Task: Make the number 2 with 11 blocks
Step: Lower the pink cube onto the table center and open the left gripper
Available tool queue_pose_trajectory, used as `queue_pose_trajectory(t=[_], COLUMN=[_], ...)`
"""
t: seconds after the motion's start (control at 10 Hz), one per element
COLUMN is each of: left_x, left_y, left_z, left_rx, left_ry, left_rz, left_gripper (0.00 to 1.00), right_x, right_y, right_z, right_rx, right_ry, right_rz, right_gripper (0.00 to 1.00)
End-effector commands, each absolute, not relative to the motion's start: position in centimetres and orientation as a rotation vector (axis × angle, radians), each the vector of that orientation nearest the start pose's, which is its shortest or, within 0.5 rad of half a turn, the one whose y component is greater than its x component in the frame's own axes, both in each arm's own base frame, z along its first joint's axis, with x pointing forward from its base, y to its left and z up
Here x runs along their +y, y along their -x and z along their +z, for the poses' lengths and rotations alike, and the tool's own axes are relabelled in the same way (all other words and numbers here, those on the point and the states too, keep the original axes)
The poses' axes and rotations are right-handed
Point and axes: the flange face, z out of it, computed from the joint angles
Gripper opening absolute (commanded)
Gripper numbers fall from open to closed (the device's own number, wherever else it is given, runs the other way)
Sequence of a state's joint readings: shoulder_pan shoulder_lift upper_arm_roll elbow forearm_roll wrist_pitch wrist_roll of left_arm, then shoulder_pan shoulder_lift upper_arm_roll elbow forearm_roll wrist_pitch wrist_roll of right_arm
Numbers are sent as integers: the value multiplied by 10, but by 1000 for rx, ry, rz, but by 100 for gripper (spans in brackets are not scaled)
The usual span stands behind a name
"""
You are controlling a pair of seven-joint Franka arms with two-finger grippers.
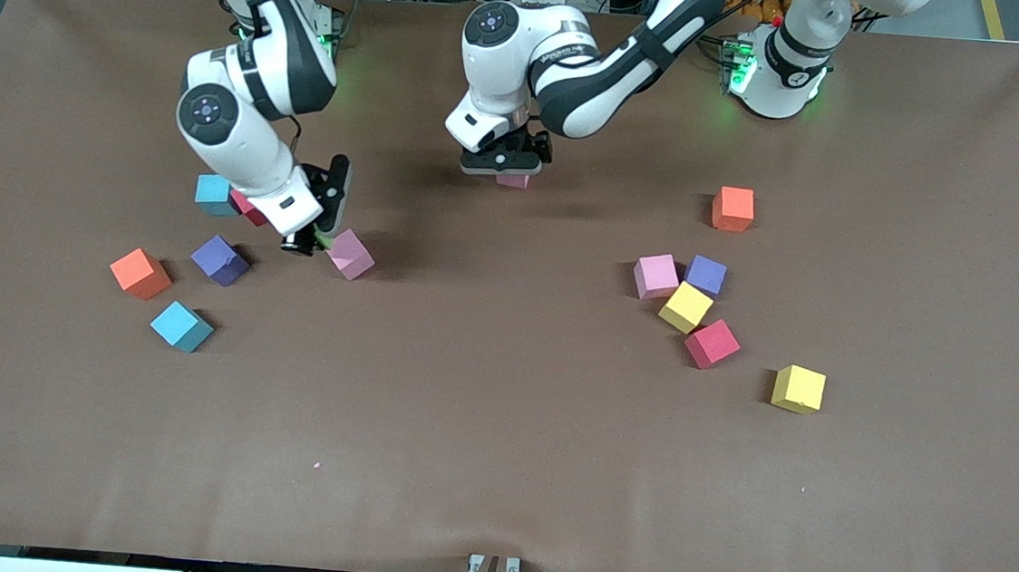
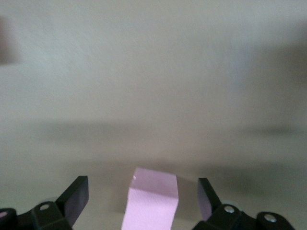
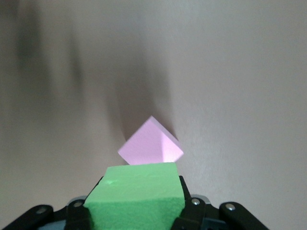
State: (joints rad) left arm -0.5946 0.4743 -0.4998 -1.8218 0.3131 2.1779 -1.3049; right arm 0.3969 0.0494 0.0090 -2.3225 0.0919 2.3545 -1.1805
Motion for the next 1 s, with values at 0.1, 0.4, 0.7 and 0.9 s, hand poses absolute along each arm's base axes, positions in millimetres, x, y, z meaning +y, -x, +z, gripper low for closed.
queue_pose_trajectory(t=[0.1, 0.4, 0.7, 0.9], left_x=[-498, -453, -415, -389], left_y=[-394, -451, -481, -494], left_z=[324, 331, 287, 278], left_rx=[-372, -591, -657, -530], left_ry=[3071, 3036, 2967, 2980], left_rz=[-21, 67, 160, 188], left_gripper=[100, 100, 100, 100], right_x=[219, 269, 329, 351], right_y=[-450, -423, -380, -360], right_z=[321, 309, 292, 272], right_rx=[-2144, -2121, -2068, -2045], right_ry=[2214, 2218, 2272, 2298], right_rz=[-1, 39, 81, 116], right_gripper=[28, 25, 25, 25])
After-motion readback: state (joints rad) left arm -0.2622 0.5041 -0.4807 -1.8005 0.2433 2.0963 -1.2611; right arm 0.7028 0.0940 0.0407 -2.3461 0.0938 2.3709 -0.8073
